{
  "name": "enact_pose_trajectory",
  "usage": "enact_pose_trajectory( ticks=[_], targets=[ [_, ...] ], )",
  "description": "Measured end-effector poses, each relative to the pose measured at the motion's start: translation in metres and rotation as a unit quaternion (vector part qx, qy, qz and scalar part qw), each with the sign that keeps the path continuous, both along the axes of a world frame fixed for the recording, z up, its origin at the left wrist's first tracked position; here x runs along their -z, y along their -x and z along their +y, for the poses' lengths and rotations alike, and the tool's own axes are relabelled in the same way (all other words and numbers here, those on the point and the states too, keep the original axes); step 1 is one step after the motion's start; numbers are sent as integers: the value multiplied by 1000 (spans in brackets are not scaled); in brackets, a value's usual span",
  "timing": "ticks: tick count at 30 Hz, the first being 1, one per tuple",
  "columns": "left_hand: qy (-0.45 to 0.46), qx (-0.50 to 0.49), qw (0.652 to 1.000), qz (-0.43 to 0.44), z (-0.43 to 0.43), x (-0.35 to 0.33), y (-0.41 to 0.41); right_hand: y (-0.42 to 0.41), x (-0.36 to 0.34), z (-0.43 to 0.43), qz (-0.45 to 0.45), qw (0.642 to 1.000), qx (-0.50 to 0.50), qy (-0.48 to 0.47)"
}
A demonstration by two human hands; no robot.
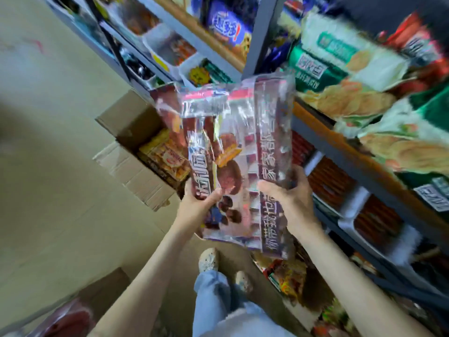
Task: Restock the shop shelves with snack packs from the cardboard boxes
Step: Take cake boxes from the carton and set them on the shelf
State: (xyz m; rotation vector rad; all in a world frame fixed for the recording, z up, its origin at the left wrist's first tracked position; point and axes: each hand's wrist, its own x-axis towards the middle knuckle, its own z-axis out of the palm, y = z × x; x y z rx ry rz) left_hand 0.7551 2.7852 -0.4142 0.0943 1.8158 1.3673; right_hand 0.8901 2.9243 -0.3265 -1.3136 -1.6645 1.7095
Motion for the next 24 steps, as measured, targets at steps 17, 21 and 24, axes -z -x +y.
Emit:
enact_pose_trajectory(
  ticks=[17,21,24],
  targets=[
    [106,174,776,597,-33,-228,-150,-175,-137,-2,-156,779,-96,-600],
    [87,203,538,814,-30,-287,-178,-190,-211,-7,-198,576,-242,-755],
    [67,187,459,866,-31,-335,-187,-202,-253,-3,-210,560,-258,-759]
  ],
)
